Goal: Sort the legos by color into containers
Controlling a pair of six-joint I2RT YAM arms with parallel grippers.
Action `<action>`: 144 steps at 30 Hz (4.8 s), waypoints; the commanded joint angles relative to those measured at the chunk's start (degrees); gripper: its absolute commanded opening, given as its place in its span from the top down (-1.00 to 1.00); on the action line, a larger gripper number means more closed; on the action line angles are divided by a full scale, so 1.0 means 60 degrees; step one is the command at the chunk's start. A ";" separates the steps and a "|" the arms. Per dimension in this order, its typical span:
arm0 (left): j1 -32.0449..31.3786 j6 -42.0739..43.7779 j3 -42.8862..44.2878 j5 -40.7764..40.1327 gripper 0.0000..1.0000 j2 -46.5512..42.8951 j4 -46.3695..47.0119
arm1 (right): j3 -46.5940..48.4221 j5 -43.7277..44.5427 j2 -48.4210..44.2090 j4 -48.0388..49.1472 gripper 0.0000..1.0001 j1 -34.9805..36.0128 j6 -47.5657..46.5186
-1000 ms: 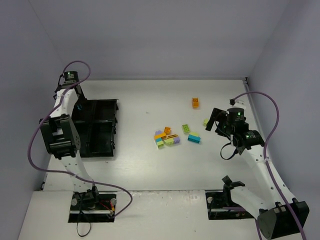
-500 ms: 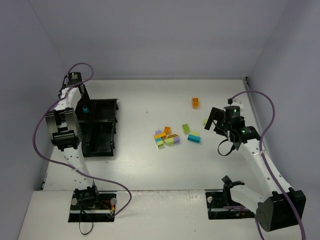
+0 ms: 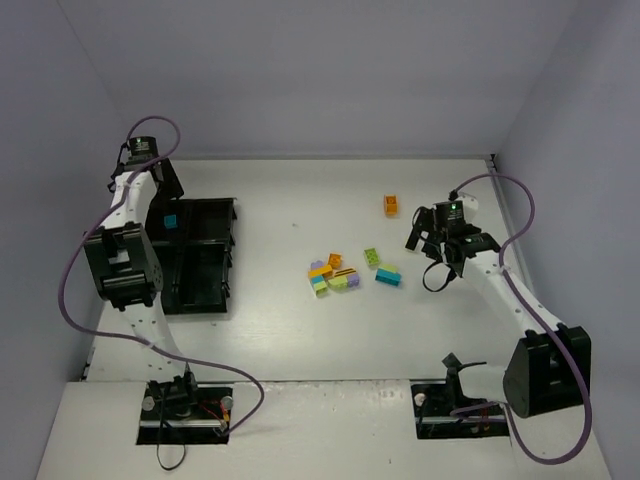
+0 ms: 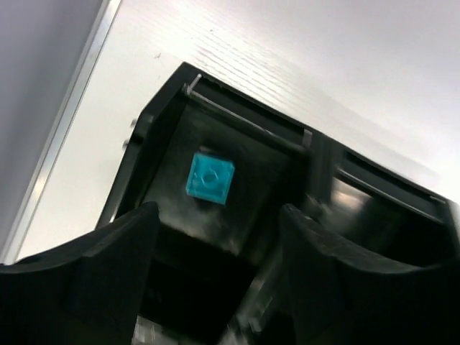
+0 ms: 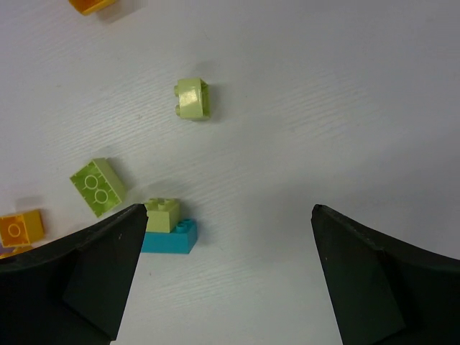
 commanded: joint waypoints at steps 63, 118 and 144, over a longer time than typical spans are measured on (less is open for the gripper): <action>-0.8678 0.3925 -0.5680 0.4133 -0.43 -0.8421 0.4228 | 0.2200 -1.0079 0.0457 0.4152 1.00 0.1413 -0.1534; -0.6661 0.0591 -0.8301 0.0489 1.00 -0.9532 0.3852 | 0.2259 -0.5129 0.0149 0.2687 -0.68 0.1035 -0.0978; -0.2380 -0.0483 -0.8111 0.0191 -0.08 -0.6853 0.2222 | 0.0545 -0.3649 -0.0701 0.1632 -0.66 0.0960 -0.1124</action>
